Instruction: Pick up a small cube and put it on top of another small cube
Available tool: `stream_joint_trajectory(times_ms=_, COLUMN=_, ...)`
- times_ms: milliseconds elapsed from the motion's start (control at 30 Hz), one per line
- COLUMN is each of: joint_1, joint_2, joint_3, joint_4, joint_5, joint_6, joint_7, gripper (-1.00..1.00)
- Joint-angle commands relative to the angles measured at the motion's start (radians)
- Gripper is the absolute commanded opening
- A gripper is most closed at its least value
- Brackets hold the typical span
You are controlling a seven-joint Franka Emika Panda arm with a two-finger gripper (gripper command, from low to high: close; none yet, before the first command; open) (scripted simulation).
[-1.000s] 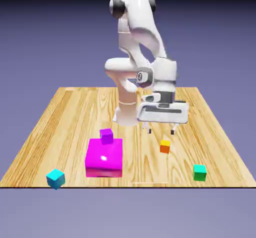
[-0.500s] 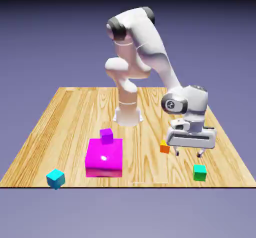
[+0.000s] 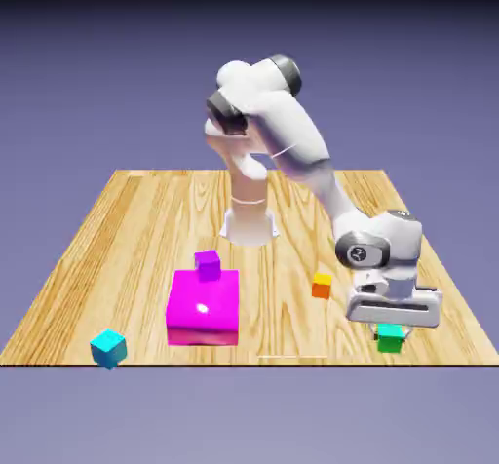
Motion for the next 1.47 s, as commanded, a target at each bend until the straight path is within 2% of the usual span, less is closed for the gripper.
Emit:
stream_joint_trajectory(times_ms=0, joint_1=-0.023, joint_2=-0.036, joint_3=0.031, joint_4=-0.021, joint_5=0.036, joint_6=-0.012, joint_7=-0.021, gripper=-1.0)
stream_joint_trajectory(times_ms=1033, joint_1=-0.111, joint_2=-1.16, joint_3=-0.634, joint_4=-0.705, joint_5=0.943, joint_6=-0.089, joint_7=-0.255, gripper=-1.0)
stream_joint_trajectory(times_ms=1100, joint_1=-0.112, joint_2=-1.176, joint_3=-0.645, joint_4=-0.715, joint_5=0.956, joint_6=-0.09, joint_7=-0.258, gripper=-1.0)
stream_joint_trajectory(times_ms=1300, joint_1=-0.223, joint_2=-0.967, joint_3=-0.577, joint_4=-0.757, joint_5=0.869, joint_6=0.164, joint_7=-0.193, gripper=-1.0)
stream_joint_trajectory(times_ms=1333, joint_1=-0.223, joint_2=-0.967, joint_3=-0.577, joint_4=-0.758, joint_5=0.869, joint_6=0.164, joint_7=-0.193, gripper=1.0)
stream_joint_trajectory(times_ms=1433, joint_1=-0.185, joint_2=-1.039, joint_3=-0.6, joint_4=-0.743, joint_5=0.899, joint_6=0.077, joint_7=-0.215, gripper=1.0)
